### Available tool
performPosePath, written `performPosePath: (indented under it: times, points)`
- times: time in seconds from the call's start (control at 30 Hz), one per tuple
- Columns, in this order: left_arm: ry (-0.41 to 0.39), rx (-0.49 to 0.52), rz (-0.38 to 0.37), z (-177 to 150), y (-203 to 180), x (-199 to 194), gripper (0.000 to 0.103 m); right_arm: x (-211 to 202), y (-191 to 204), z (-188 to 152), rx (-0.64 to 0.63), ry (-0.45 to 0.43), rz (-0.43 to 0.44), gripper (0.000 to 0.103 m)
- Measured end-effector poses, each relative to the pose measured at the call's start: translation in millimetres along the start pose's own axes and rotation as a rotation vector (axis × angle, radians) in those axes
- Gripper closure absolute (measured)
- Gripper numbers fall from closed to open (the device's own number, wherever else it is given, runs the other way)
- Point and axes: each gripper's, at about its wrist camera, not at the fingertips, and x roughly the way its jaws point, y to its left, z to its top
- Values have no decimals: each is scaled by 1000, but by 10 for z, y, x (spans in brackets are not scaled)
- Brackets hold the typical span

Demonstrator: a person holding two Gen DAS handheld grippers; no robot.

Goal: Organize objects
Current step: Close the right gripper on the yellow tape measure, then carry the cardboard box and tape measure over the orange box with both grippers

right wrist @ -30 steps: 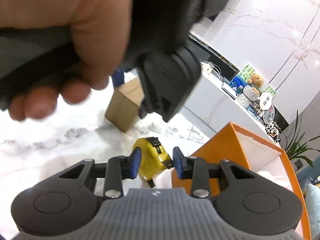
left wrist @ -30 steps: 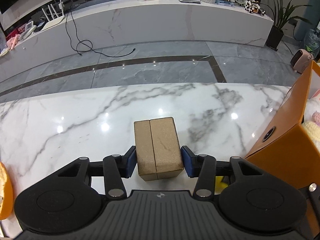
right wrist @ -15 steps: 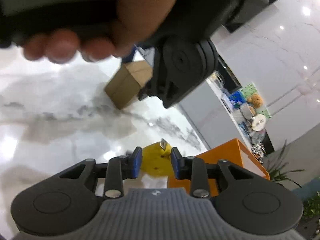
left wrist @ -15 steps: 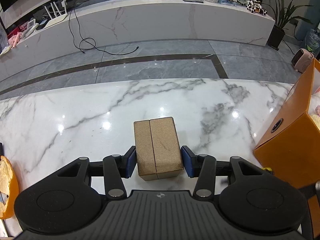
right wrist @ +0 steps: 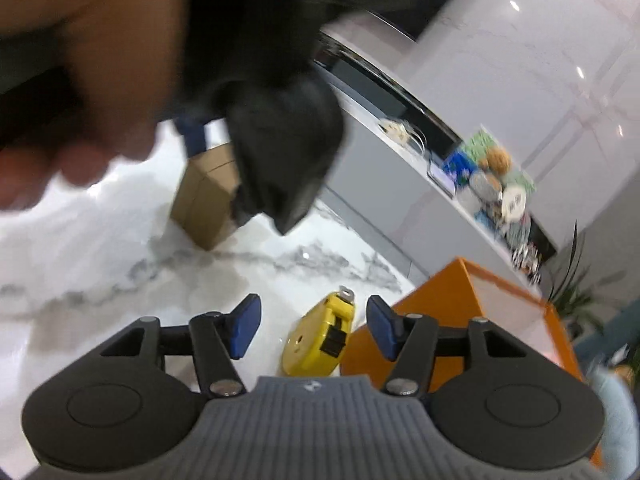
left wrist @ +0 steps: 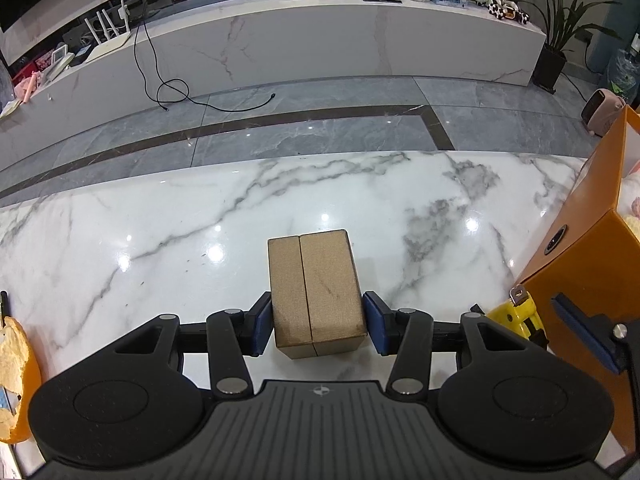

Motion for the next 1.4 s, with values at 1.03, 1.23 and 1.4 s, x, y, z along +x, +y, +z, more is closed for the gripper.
performPosePath:
  times: [1.03, 1.23, 1.4]
  points:
    - [-12, 36, -7, -616, 74, -235, 49, 76, -368, -250, 320, 112, 133, 81]
    - [-18, 19, -3, -920, 66, -406, 49, -135, -498, -305, 343, 112, 174, 81]
    - [-26, 11, -6, -1178, 16, -557, 50, -310, -545, -360, 344, 111, 198, 81]
